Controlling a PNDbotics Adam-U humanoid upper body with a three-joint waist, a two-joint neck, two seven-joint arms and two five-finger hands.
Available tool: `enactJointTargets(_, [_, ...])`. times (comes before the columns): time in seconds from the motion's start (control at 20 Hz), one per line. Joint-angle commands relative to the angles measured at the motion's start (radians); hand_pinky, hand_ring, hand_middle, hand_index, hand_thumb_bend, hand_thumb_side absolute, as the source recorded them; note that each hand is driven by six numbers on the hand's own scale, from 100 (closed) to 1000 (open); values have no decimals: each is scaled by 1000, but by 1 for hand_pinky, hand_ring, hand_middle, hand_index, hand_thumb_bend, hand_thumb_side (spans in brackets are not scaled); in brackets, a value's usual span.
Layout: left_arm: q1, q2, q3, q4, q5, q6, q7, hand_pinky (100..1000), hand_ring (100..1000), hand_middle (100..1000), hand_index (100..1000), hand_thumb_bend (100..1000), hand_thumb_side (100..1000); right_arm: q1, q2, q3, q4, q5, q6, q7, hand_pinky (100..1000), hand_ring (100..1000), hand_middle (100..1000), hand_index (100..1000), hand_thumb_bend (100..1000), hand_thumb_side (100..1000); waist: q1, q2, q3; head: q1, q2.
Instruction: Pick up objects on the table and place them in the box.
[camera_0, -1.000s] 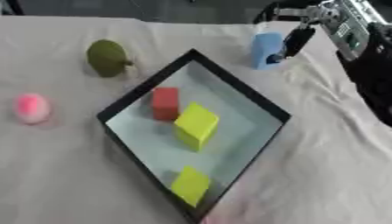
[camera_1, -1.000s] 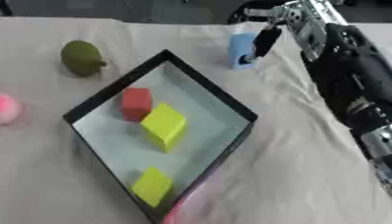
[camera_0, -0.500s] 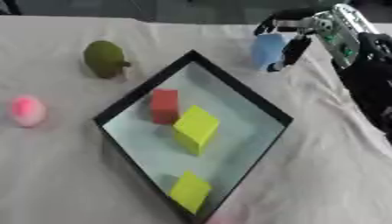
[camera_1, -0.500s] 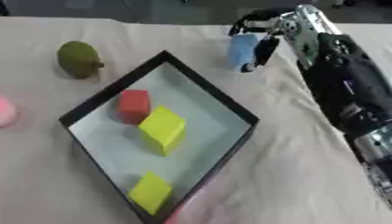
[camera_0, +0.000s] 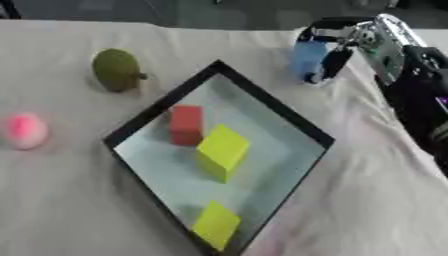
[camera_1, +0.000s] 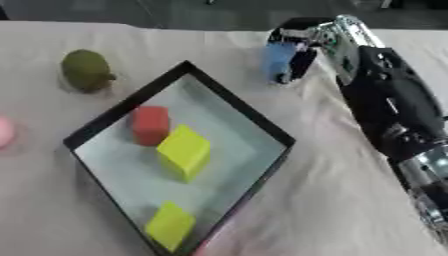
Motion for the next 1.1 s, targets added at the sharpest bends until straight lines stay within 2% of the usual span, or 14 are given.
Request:
enactJointTargets(0.05, [-6, 16, 3, -20, 1, -1, -3, 791, 840, 800, 812, 306, 649, -17, -36, -7, -33, -46, 11, -38, 774, 665, 624, 726, 302, 100, -12, -12, -5, 4, -5])
enactJointTargets(0.1, [-3, 18, 4, -19, 0, -1, -2, 791, 840, 800, 812, 305, 650, -17, -44, 0, -50, -65, 11, -37, 773, 665, 623, 725, 354, 100, -13, -15, -9, 7, -1])
enactJointTargets(0.25, [13, 25, 9, -15, -3, -2, 2, 791, 839, 799, 812, 305, 650, -12, -85, 34, -151, -152, 12, -7, 769, 665, 625, 728, 362, 100, -15, -29, -29, 23, 18])
enactJointTargets(0.55, [50, 41, 18, -7, -9, -4, 12, 791, 839, 799, 811, 303, 651, 14, -189, 164, -474, -374, 65, 131, 763, 677, 638, 738, 389, 100, -16, -64, -73, 63, 59])
enactJointTargets(0.7, [62, 45, 22, -3, -10, -5, 16, 791, 840, 800, 812, 303, 650, 28, -222, 230, -645, -441, 99, 203, 763, 699, 663, 758, 415, 100, -15, -79, -86, 73, 79])
enactJointTargets(0.85, [71, 47, 24, 1, -11, -6, 20, 792, 840, 800, 812, 302, 649, 33, -221, 283, -770, -478, 135, 266, 768, 708, 672, 763, 420, 100, -14, -93, -94, 75, 89])
enactJointTargets(1.1, [74, 47, 23, 2, -10, -6, 19, 792, 840, 799, 811, 301, 648, 28, -186, 358, -885, -516, 204, 287, 768, 711, 677, 765, 420, 100, -12, -104, -95, 72, 91])
